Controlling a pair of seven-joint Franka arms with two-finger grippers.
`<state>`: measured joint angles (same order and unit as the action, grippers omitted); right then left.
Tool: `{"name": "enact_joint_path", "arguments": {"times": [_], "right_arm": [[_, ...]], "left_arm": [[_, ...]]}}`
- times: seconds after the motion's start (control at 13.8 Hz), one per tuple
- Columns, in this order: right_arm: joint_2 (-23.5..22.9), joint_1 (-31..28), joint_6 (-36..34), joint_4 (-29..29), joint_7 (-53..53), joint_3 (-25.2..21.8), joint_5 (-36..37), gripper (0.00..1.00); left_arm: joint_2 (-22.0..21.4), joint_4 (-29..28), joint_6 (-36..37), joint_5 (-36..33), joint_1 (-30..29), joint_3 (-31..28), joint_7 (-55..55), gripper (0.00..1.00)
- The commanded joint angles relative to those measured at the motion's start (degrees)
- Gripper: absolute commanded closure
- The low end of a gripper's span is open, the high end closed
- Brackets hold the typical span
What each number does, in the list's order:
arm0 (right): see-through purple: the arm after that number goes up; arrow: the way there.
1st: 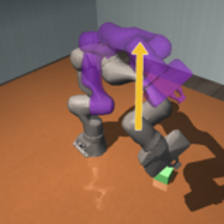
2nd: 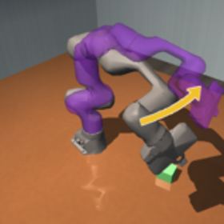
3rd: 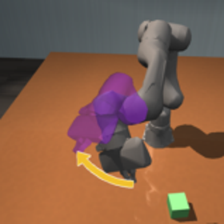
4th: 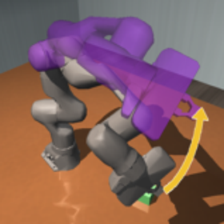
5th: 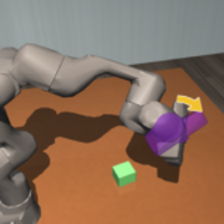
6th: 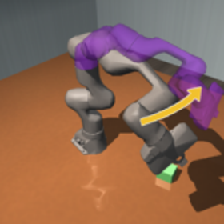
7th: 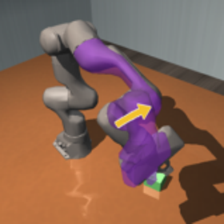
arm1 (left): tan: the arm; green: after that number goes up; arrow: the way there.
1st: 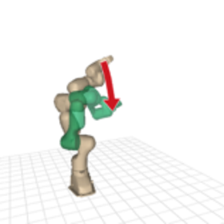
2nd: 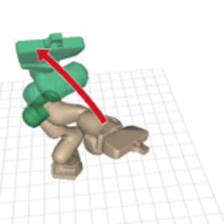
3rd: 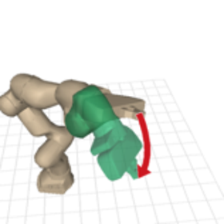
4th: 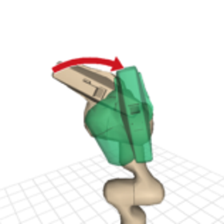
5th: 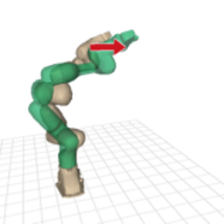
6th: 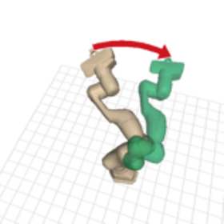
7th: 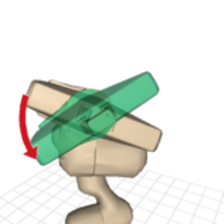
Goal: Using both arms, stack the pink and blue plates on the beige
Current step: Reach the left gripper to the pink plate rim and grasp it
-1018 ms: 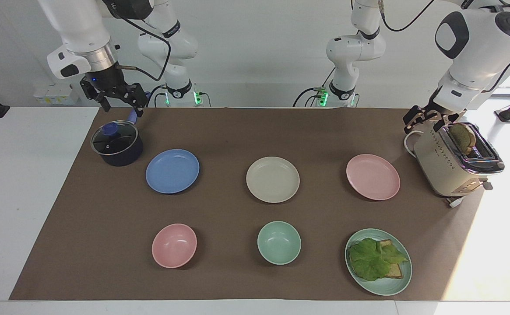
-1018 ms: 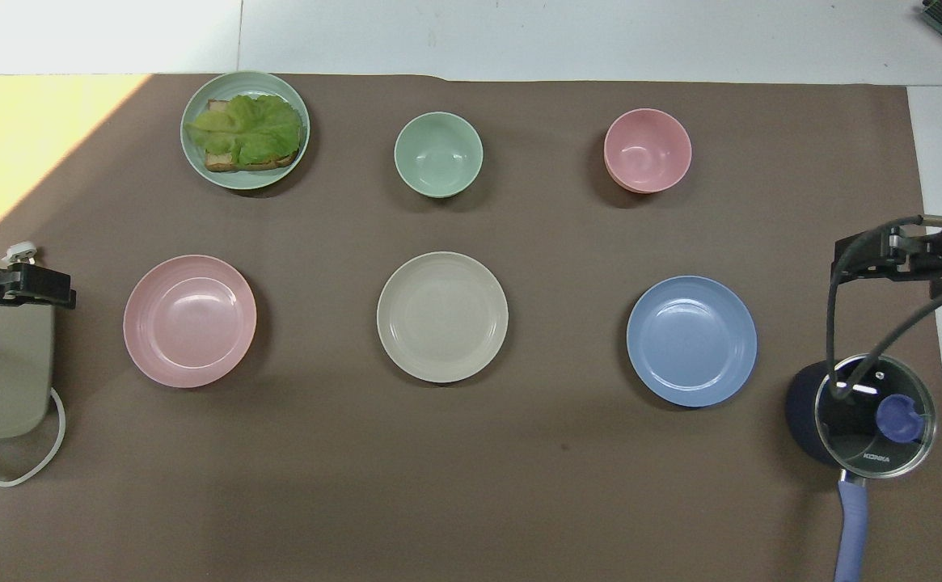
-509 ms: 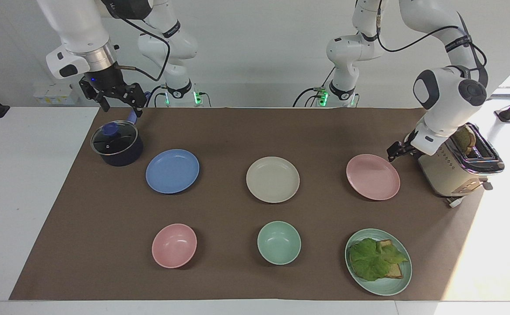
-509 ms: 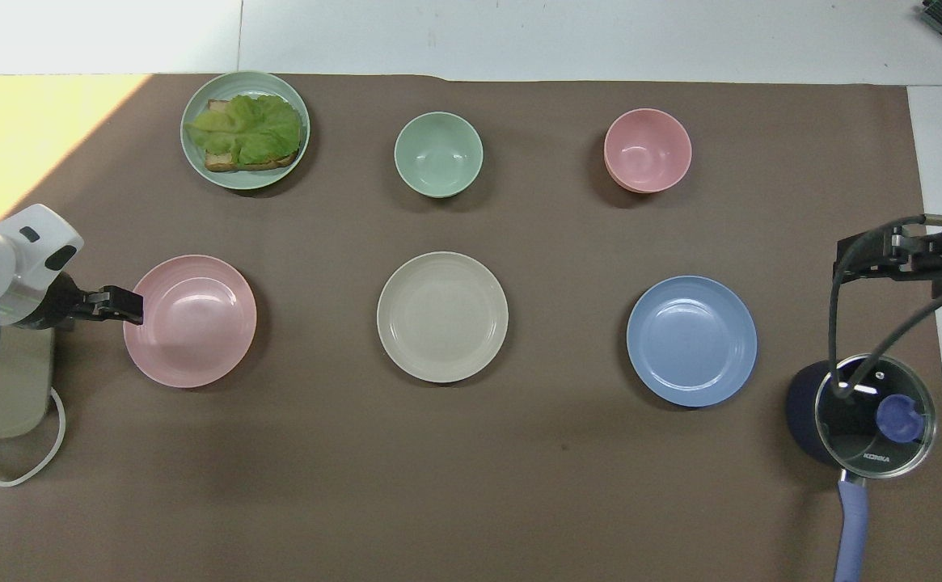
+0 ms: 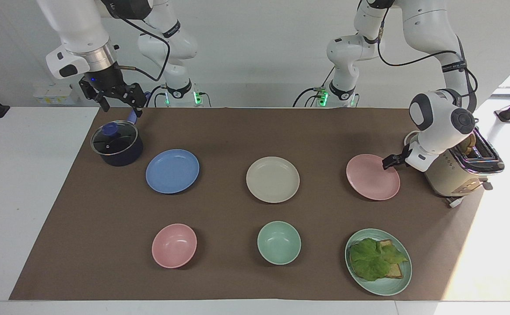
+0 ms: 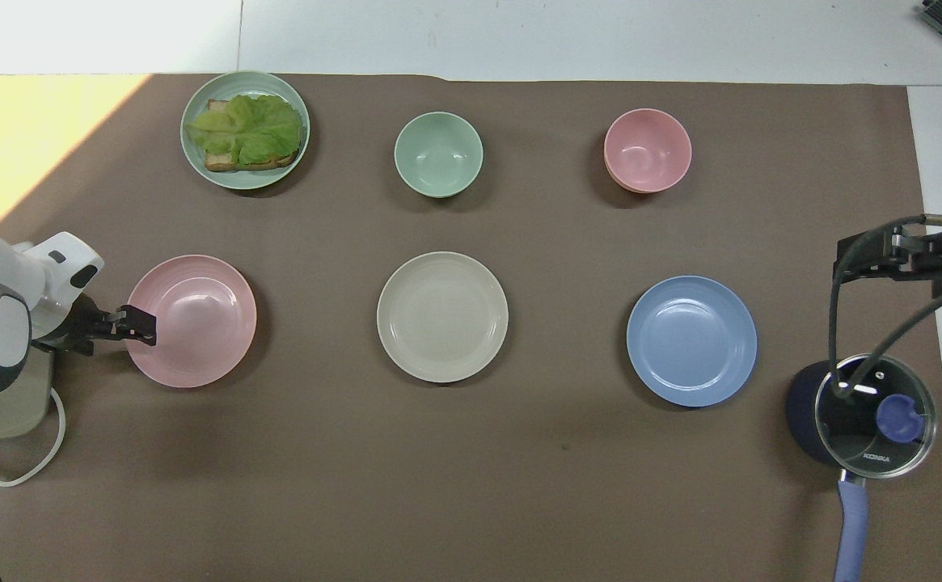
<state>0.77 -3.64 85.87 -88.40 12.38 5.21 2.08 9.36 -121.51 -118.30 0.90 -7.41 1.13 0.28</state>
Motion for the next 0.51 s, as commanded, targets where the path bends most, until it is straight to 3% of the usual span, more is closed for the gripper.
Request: {"name": "enact_joint_path", "arguments": {"times": [0.0,0.07,0.15,0.22,0.36,0.44], "right_arm": [[-0.24,-0.58,0.70,0.42,0.18,0.15,0.03,0.00],[-0.24,-0.58,0.70,0.42,0.18,0.15,0.03,0.00],[-0.24,-0.58,0.70,0.42,0.18,0.15,0.03,0.00],[-0.24,-0.58,0.70,0.42,0.18,0.15,0.03,0.00],[-0.24,-0.58,0.70,0.42,0.18,0.15,0.03,0.00],[-0.24,-0.58,0.70,0.42,0.18,0.15,0.03,0.00]], "left_arm": [[-2.15,-3.38,-1.14,1.38,-0.16,0.45,-3.44,0.00],[-2.15,-3.29,-1.05,1.82,0.11,0.45,-3.53,0.00],[-2.15,-3.29,-0.70,1.91,0.02,0.45,-3.71,0.20],[-2.15,-3.29,-0.61,2.00,0.02,0.45,-3.71,0.53],[-2.15,-3.20,-0.18,2.00,-0.41,0.45,-3.63,0.89],[-2.15,-3.03,0.35,2.00,-0.50,0.45,-3.54,1.00]]}}
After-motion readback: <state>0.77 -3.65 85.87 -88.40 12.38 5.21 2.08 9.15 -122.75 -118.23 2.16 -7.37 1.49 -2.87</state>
